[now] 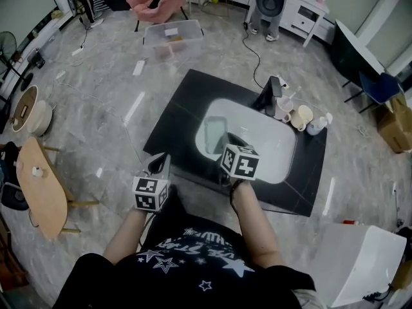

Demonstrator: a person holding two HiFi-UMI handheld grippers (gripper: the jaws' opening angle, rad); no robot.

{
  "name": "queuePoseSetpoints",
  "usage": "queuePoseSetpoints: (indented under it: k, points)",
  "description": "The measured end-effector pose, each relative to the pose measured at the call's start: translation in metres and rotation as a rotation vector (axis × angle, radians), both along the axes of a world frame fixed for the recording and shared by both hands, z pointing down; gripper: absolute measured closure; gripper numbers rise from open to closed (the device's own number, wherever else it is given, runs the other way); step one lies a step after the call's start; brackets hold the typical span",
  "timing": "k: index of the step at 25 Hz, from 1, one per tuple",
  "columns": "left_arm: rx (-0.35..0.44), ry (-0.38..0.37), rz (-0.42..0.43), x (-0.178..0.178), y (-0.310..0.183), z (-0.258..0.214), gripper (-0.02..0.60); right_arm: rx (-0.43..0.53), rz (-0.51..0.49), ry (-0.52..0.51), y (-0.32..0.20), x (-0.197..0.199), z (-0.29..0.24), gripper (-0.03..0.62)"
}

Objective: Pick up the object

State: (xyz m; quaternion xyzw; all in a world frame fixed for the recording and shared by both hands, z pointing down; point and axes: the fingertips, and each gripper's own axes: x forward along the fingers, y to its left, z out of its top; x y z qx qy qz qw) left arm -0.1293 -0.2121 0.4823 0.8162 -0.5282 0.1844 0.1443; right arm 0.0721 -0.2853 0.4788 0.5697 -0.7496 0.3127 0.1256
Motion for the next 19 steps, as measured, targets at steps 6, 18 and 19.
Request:
queuePoseSetpoints:
  k: [6,18,19]
  points:
    - [0.016,0.009,-0.03,0.025,0.045,-0.003,0.572,0.021,-0.03,0.007,0.052,0.029,0.001,0.583]
    - [0.022,0.064,-0.078,0.067,0.131,-0.014,0.571,0.013,-0.094,-0.005,0.142,0.067,0.016,0.583]
    - [0.021,0.07,-0.077,0.071,0.135,-0.015,0.572,0.013,-0.094,-0.007,0.146,0.07,0.016,0.584]
